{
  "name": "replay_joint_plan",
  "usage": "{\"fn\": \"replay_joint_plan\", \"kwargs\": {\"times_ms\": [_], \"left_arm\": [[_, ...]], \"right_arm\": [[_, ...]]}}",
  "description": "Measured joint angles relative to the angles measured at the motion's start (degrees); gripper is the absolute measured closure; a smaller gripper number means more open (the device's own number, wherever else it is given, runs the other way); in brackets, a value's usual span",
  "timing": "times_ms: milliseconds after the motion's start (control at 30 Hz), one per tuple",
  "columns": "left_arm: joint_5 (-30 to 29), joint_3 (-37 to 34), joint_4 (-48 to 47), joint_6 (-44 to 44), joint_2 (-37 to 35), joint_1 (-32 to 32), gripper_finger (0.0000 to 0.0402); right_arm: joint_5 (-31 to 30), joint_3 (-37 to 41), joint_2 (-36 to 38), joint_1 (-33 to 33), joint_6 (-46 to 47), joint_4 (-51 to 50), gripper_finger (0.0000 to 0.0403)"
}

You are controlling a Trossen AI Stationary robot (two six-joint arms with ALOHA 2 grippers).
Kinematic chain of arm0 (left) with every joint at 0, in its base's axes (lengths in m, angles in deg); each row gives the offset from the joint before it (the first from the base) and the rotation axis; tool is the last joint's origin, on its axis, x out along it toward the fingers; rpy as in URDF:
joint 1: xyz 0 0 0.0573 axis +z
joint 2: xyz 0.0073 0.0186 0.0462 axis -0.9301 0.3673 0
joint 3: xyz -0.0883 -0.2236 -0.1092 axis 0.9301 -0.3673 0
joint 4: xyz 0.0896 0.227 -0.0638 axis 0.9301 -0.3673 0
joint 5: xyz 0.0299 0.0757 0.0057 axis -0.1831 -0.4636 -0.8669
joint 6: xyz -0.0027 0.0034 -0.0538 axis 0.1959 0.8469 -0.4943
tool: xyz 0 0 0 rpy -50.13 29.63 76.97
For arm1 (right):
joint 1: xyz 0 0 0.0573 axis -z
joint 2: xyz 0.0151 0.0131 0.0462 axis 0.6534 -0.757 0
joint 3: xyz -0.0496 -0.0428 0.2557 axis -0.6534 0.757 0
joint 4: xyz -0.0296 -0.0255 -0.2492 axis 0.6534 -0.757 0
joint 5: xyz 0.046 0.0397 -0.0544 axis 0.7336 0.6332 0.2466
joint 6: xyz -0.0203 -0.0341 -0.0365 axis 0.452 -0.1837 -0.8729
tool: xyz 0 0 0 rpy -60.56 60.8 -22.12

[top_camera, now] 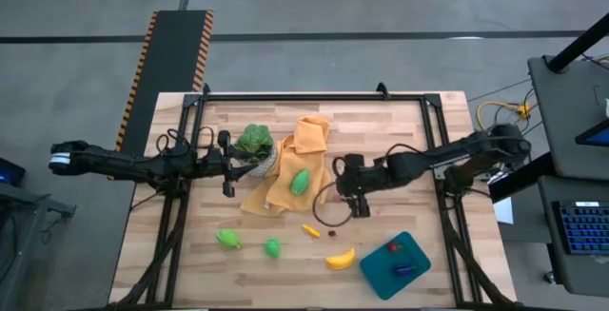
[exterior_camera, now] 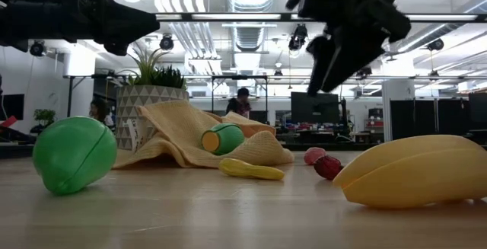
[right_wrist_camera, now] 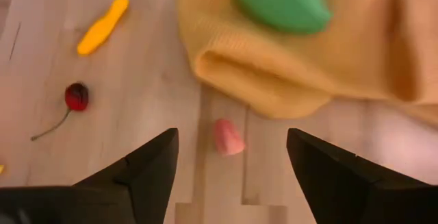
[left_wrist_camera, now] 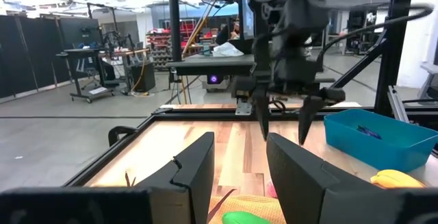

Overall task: Pick and placing Produce into tupperware
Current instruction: Put the apricot into the blue bin

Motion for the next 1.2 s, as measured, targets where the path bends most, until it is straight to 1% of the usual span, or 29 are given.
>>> {"fn": "replay_joint_plan", "kwargs": {"times_ms": [67, 133, 333, 500, 733, 967, 1200], "left_arm": [[0.0, 0.0, 0.0, 0.0, 0.0, 0.0, 0.0281], [0.0, -0.2, 0.0, 0.0, 0.0, 0.0, 0.0281], [0.0, -0.5, 0.0, 0.0, 0.0, 0.0, 0.0281], [0.0, -0.5, 0.0, -0.1, 0.0, 0.0, 0.0281], [0.0, -0.6, 0.0, -0.2, 0.0, 0.0, 0.0281], [0.0, -0.7, 0.0, -0.2, 0.0, 0.0, 0.0281], [0.0, -0.7, 0.0, -0.2, 0.0, 0.0, 0.0281]], "right_arm": [[2.8, 0.1, -1.9, 1.2, -1.0, 1.3, 0.0143], [4.1, 0.1, -4.0, 1.9, -2.4, 1.6, 0.0146], [4.3, 0.1, -10.7, 2.5, -4.0, 2.2, 0.0155], [4.1, 0.1, -14.5, 2.7, -5.1, 2.5, 0.0156], [4.1, 0.1, -14.9, 3.2, -5.1, 3.1, 0.0161], [4.1, 0.1, -14.2, 3.8, -6.6, 7.0, 0.0165], [4.1, 0.1, -14.2, 3.9, -6.8, 7.0, 0.0175]]}}
